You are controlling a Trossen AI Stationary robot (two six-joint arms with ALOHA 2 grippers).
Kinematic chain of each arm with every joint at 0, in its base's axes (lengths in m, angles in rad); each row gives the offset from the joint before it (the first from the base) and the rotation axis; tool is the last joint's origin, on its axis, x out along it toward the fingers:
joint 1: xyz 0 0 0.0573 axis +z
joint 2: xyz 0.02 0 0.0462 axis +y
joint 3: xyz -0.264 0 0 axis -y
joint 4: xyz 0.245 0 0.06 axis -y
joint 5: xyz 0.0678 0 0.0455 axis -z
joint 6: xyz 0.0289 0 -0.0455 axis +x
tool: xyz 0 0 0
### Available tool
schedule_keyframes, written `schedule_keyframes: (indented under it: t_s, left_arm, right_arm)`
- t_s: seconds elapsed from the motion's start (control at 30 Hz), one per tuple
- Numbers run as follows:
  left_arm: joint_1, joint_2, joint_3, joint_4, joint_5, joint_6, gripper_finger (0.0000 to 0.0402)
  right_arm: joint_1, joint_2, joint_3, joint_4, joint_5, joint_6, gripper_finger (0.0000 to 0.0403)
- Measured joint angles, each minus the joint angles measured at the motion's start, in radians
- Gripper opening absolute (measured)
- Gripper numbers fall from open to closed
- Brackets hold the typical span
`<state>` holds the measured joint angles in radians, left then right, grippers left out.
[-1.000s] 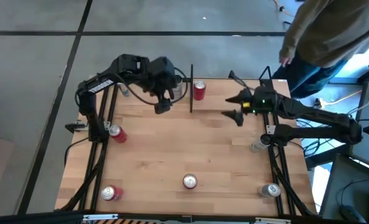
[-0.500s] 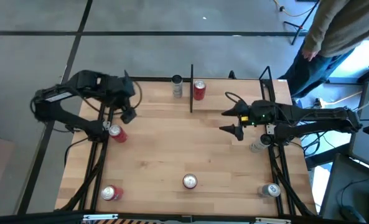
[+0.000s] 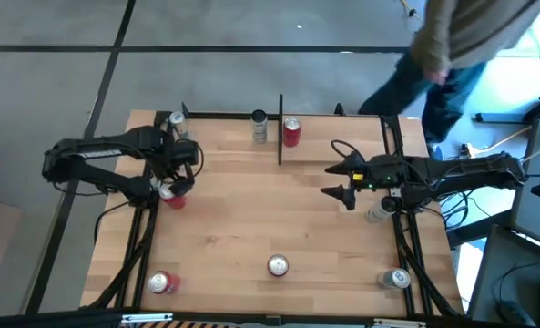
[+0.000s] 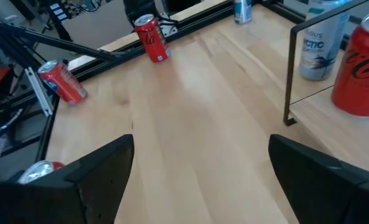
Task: Place canned beverage on shelf
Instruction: Put the red-black soda can on the shelf aligned with other red-black soda can
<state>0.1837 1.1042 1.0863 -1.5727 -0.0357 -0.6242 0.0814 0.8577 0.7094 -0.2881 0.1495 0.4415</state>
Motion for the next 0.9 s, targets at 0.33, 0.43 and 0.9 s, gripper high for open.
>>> schedule_keyframes:
  t_s: [0.33,0.43,0.9]
  left_arm:
    - [-0.022,0.0,-0.067,0.002,0.03,0.11,0.0334]
    - [-0.04,0.0,-0.094,0.004,0.042,0.117,0.0334]
    - [-0.093,0.0,-0.26,0.1,0.052,0.156,0.0334]
  right_arm:
    - [-0.003,0.0,0.0,0.0,0.0,0.026,0.036]
    - [-0.003,0.0,0.0,0.001,0.0,0.026,0.036]
    - [-0.003,0.0,0.0,0.003,0.029,0.025,0.036]
